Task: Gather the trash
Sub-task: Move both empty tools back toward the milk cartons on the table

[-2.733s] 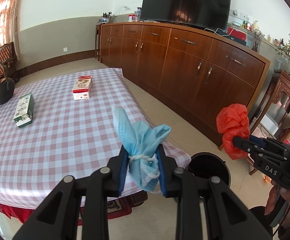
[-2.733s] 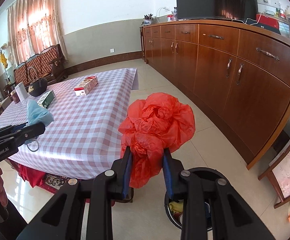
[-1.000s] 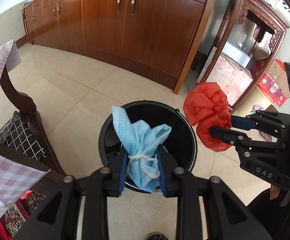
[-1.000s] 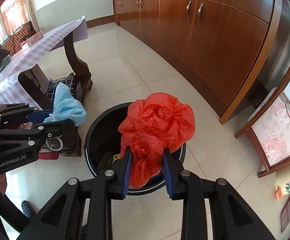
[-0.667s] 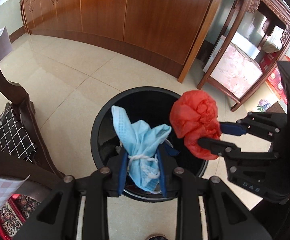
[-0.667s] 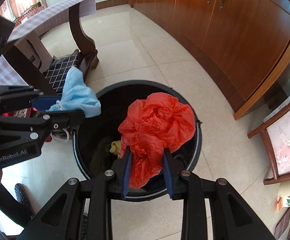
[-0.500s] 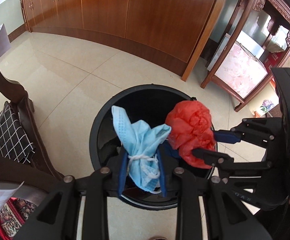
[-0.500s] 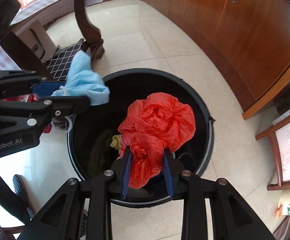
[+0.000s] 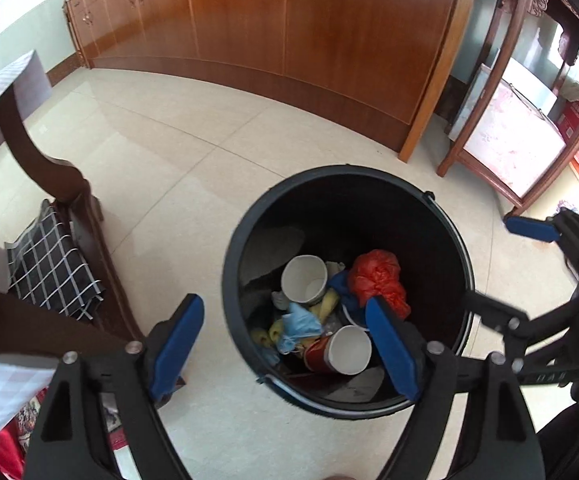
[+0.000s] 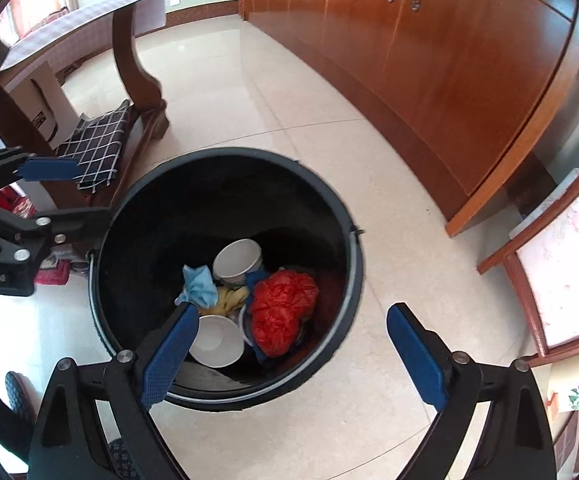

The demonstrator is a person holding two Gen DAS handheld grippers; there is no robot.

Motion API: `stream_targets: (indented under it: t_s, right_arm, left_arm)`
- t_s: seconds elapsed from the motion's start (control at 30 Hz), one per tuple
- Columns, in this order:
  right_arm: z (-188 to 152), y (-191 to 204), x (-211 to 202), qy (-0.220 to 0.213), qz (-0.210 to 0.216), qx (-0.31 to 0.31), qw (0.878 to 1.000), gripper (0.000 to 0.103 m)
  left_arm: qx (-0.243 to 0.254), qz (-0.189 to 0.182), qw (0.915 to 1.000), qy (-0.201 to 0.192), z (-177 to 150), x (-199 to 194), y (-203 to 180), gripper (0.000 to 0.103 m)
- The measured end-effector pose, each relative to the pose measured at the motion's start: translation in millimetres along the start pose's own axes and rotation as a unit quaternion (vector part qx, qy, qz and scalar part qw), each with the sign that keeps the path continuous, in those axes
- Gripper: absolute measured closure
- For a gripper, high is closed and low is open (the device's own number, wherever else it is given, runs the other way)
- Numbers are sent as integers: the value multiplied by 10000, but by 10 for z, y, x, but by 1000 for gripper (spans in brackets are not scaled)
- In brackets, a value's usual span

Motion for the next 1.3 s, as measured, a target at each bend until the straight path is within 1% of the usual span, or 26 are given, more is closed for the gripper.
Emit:
stream_targets:
  t_s: [0.07,0.13,0.17,0.2,0.27,0.43,0.53,0.57,0.67,0.73,0.87,0.93,1.03,1.1,1.23,1.3]
  right_arm:
    - [48,-54,-106,-81,-36,87,9999,7]
    - [97,-82,-203,-153,-84,182,9997,4]
    - [117,-84,-277,-190,-66,251,9995,2]
    - [127,-82,-355,-224,-41,310,9993,0]
    - [155,-66,-495,-294,-109,400,9987,0]
    - [217,64,-943,-740,-303,466,9957,0]
    - [243,183,-1179,-881,-369,584,9937,0]
    - [253,220,-1249,-920,-368,640,9930,0]
    - [271,333,-1428,-1056,-309,859,9902,0]
    - [302,433,-1530,-1171,-257,944,9883,0]
    - [397,685,-1672,-1310,-216,860,9874,0]
    - [463,835,-1725,-1365,-111,789,9874,0]
    - [604,1055,-1817,-1479,43,710,9864,0]
    - [701,1201,-1877,-1580,133,663,9851,0]
    - [912,1534,-1962,-1755,256,518,9828,0]
    - [1029,1743,-2003,-1843,299,407,9816,0]
  left_arm:
    - [-26,77,9999,-96,-32,-121,30,17]
    - [-93,112,9997,-209,-48,-255,59,11]
    - [-107,115,9994,-297,-57,-342,63,7]
    - [-91,101,9992,-384,-66,-424,68,6]
    - [-81,119,9988,-472,-93,-563,88,6]
    - [-215,148,9965,-794,-154,-1015,204,6]
    - [-213,263,9945,-987,-216,-1267,267,2]
    - [-246,283,9940,-1031,-244,-1347,304,1]
    - [-443,389,9913,-1176,-316,-1550,445,1]
    - [-615,431,9892,-1262,-364,-1653,543,1]
    - [-851,577,9840,-1454,-439,-1833,730,1]
    - [-983,594,9806,-1591,-487,-1928,846,1]
    - [-1178,744,9747,-1748,-557,-2048,1054,1]
    - [-1298,878,9710,-1806,-609,-2133,1214,1]
    - [-1494,1166,9666,-1724,-699,-2234,1546,0]
    - [-1616,1306,9621,-1766,-761,-2309,1715,0]
Point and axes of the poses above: each gripper's, at about its wrist camera, not at the fingertips, and x roughly the way its jaws point, y to its left, z to its top, the point moved 7 cm from there along x, roughly the way its jaws point, and after that the axes turned 5 degrees about y, right-handed, at the moved point
